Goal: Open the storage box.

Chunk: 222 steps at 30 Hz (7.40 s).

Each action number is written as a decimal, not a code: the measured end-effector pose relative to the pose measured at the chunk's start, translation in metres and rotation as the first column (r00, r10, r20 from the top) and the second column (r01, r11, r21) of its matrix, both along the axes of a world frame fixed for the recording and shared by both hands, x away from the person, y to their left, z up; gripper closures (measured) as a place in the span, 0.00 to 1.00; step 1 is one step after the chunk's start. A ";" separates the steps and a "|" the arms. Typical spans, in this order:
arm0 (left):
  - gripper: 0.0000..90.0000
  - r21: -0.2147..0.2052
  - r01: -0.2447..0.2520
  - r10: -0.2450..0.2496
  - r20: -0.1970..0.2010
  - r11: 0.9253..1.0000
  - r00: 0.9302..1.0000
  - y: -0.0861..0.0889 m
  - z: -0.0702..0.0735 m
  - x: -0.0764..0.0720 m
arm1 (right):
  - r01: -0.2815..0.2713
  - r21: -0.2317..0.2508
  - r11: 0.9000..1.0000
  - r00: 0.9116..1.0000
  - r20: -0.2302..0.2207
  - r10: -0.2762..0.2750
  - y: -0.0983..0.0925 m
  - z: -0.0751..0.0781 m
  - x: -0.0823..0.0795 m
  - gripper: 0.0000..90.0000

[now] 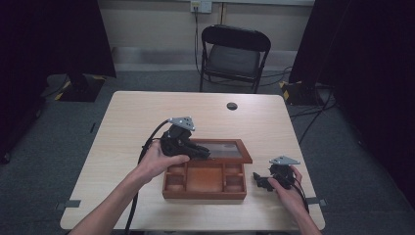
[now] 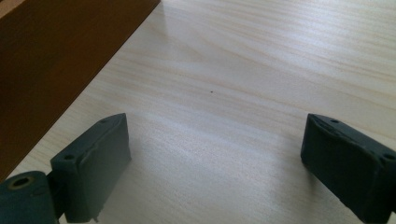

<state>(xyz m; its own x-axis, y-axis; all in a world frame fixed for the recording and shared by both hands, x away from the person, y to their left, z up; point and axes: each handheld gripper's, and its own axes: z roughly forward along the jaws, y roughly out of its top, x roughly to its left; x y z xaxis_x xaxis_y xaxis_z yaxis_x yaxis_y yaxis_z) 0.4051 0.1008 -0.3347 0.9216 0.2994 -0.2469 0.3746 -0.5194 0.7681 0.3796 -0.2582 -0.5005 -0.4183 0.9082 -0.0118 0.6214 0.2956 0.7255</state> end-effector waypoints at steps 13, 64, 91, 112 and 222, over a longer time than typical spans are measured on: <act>0.90 0.001 -0.033 0.033 0.013 0.999 0.999 0.000 0.011 0.007 | -0.002 -0.001 1.000 1.000 0.001 0.002 0.000 0.000 0.000 0.08; 0.91 -0.040 -0.089 0.090 0.045 0.995 0.995 0.006 0.025 0.025 | -0.004 0.001 1.000 1.000 -0.001 0.004 0.000 0.000 0.000 0.08; 0.93 -0.066 -0.124 0.131 0.099 0.990 0.986 0.007 0.030 0.028 | -0.003 0.000 1.000 1.000 0.001 0.003 0.000 0.000 0.000 0.08; 0.94 -0.087 -0.144 0.152 0.106 0.986 0.983 0.008 0.034 0.035 | -0.003 0.000 1.000 1.000 0.001 0.003 0.000 0.000 0.000 0.08; 0.95 -0.153 -0.160 0.179 0.123 0.975 0.976 0.012 0.033 0.042 | -0.003 0.000 1.000 1.000 0.001 0.003 0.000 0.000 0.000 0.08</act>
